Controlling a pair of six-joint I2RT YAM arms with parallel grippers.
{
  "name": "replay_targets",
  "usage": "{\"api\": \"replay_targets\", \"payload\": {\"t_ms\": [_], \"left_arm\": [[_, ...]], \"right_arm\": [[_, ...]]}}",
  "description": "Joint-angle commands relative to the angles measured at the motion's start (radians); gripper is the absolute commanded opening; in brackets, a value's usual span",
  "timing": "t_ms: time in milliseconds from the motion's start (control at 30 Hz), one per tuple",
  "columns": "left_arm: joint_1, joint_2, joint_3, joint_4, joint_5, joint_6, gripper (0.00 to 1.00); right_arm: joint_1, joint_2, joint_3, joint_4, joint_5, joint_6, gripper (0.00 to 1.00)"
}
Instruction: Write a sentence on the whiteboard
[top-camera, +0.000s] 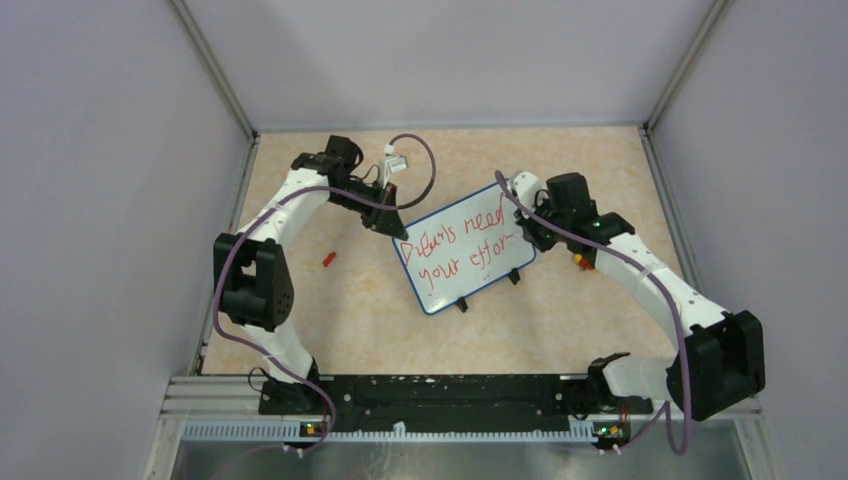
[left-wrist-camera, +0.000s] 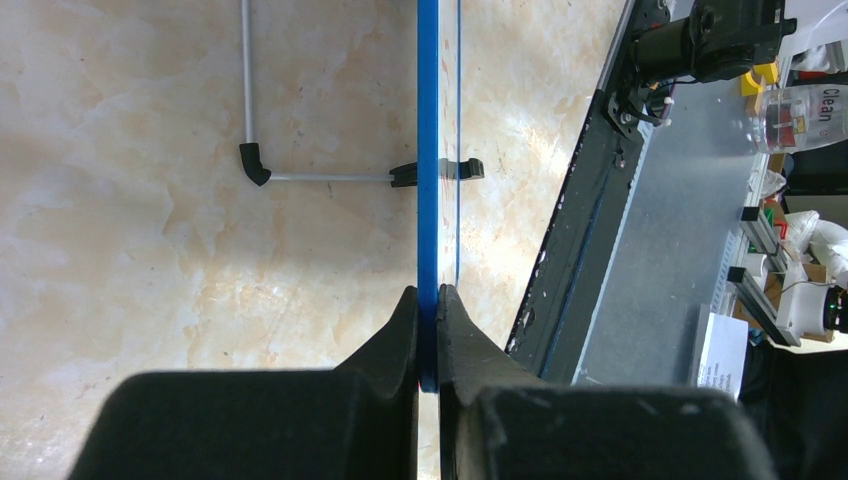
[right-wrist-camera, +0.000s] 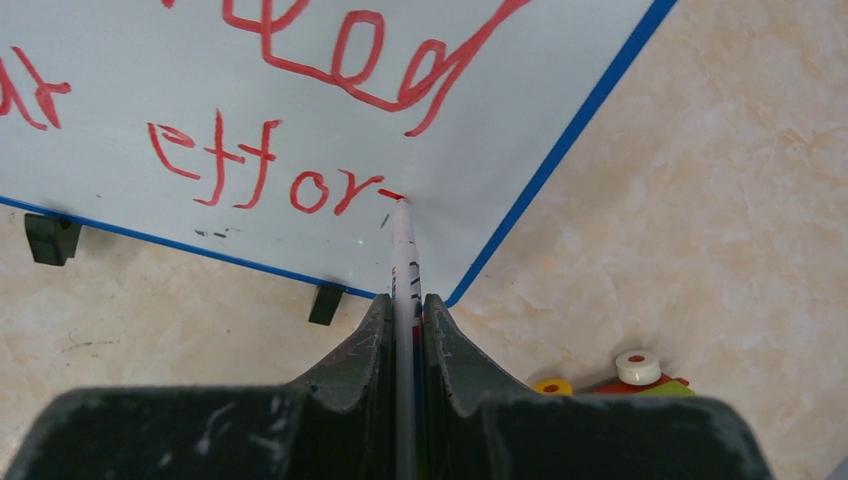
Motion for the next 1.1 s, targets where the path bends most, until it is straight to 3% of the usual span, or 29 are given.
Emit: {"api": "replay_targets", "payload": {"t_ms": [0,367,1067], "left_arm": [[-0.001,0.001,-0.002,0.035,-0.018,0.030,0.00],[-0.001,0.003,-0.008,0.042,-0.011,0.026,0.00],[-0.001,0.008,-0.009,0.045,-0.015,0.029,0.00]], "right_arm": [[-0.037,0.002,0.044,0.036,0.067,-0.026,0.00],[-0.036,-0.049,0.089,-0.018,-0.093,-0.020,0.00],[-0.025,-0.020,-0.002,0.010,-0.048,-0.017,0.00]]}}
